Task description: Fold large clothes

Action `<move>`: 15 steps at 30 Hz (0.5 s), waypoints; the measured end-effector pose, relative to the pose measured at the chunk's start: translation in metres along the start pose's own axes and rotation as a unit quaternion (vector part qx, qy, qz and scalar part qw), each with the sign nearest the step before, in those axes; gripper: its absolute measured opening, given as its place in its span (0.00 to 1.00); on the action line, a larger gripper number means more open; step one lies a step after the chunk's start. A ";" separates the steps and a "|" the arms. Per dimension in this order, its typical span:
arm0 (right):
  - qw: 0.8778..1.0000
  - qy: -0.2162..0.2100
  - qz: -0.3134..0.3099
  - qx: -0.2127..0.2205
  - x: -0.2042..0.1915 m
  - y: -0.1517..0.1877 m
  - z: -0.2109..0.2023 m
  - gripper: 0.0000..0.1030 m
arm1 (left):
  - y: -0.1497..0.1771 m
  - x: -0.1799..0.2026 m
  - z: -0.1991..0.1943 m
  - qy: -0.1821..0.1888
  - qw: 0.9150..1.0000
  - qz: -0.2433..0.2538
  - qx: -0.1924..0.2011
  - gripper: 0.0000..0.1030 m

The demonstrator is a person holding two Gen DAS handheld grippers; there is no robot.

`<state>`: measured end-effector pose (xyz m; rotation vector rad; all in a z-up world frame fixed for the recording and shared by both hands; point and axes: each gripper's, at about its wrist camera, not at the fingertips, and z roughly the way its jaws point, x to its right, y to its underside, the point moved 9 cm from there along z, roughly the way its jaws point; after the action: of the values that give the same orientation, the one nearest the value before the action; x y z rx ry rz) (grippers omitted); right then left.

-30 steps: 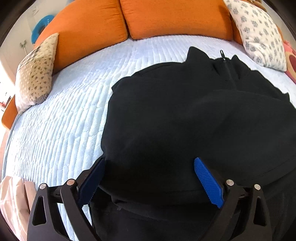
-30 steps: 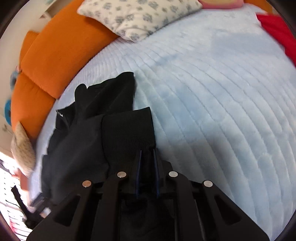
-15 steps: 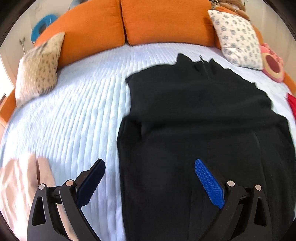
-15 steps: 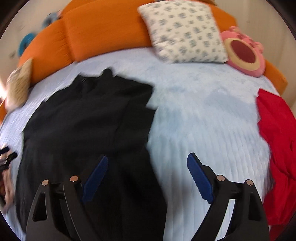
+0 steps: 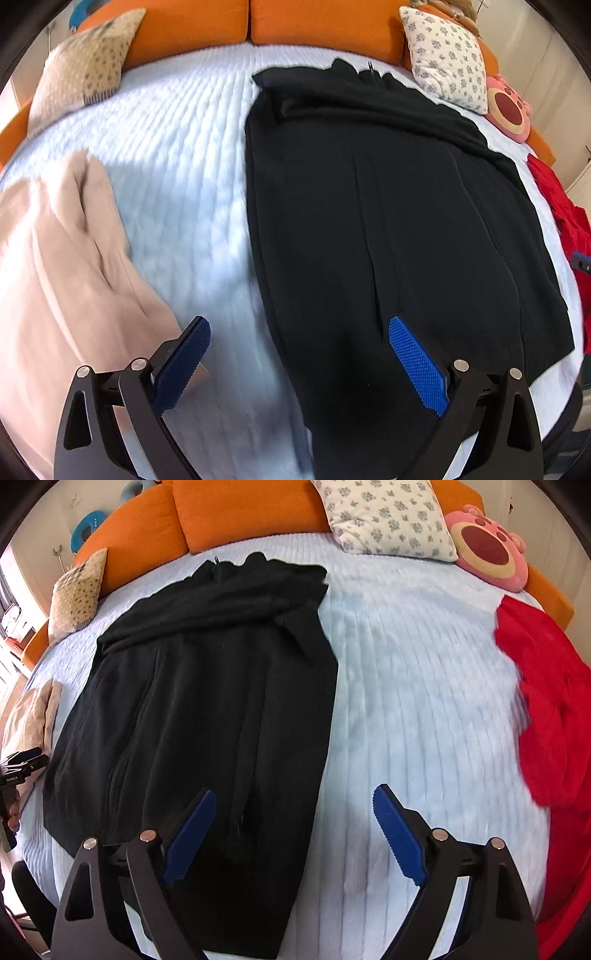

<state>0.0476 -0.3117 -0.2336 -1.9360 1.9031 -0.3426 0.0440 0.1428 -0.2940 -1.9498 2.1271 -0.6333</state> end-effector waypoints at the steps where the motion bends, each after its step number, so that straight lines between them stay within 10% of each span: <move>1: 1.000 0.000 0.000 -0.001 -0.001 0.004 0.000 0.83 | 0.003 0.000 0.003 0.001 1.000 -0.006 -0.004 0.96; 9: 1.000 -0.007 -0.003 -0.004 -0.012 0.010 0.002 0.83 | 0.040 0.022 0.028 0.101 0.991 -0.053 -0.068 0.94; 11: 1.000 -0.010 -0.005 -0.006 -0.014 0.011 0.000 0.83 | 0.044 0.035 0.024 0.150 0.984 -0.052 -0.080 0.77; 15: 1.000 -0.015 0.006 -0.021 -0.007 0.025 -0.002 0.83 | 0.047 0.042 0.021 0.133 0.988 -0.031 -0.074 0.74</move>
<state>0.0247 -0.3047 -0.2424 -1.9455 1.9172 -0.2709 0.0054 0.1003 -0.3266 -2.1216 2.3370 -0.8085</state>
